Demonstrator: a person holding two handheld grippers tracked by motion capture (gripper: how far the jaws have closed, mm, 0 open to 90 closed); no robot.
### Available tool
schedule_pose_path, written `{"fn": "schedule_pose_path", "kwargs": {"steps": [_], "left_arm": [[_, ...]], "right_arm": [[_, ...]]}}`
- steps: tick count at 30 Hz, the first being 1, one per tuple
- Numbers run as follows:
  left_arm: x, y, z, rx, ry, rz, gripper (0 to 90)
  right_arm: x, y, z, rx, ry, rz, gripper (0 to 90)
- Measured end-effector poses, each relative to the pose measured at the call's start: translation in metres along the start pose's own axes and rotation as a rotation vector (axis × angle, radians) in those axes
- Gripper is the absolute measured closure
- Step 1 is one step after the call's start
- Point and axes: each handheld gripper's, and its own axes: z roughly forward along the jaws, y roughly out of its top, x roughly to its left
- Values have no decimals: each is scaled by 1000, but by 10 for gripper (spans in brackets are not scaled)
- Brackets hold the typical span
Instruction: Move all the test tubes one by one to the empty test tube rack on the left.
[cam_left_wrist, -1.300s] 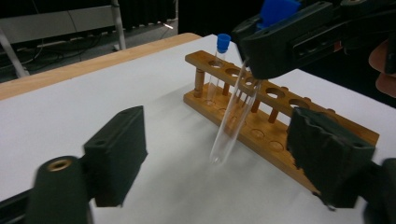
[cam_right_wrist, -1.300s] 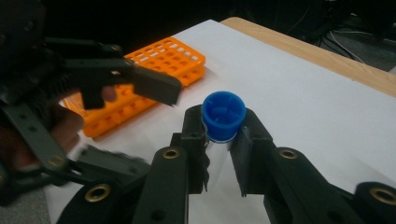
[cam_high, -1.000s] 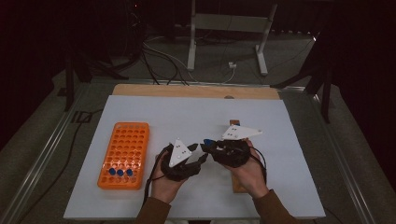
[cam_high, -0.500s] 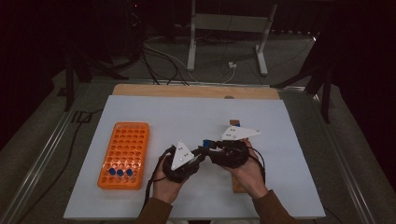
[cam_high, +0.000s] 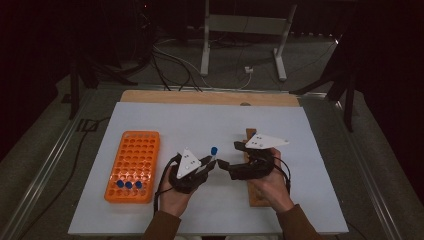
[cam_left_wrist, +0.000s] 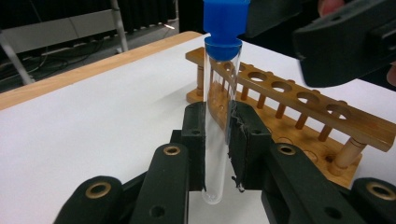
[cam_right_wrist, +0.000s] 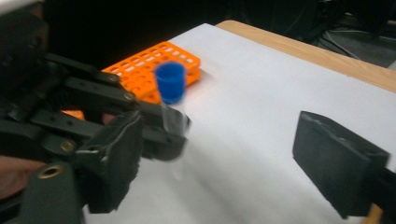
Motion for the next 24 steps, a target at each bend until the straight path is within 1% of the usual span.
{"fn": "schedule_pose_path", "kwargs": {"steps": [2, 8, 15, 18, 21, 24], "left_arm": [[2, 0, -3, -3, 4, -8, 781], [9, 1, -11, -17, 12, -35, 782], [15, 5, -22, -29, 18, -57, 782], [19, 6, -28, -36, 16, -80, 782], [22, 7, -33, -43, 17, -93, 782], [25, 8, -39, -49, 23, -100, 782]], "right_arm": [[-3, -2, -2, -1, -6, 0, 146], [-9, -10, -7, 3, -33, 1, 45], [-17, -18, -13, 2, -75, 7, 15], [-20, -20, -16, 2, -93, 4, 2], [-23, -23, -19, 3, -104, 3, 1], [-26, -26, -21, 0, -113, 15, 1]]}}
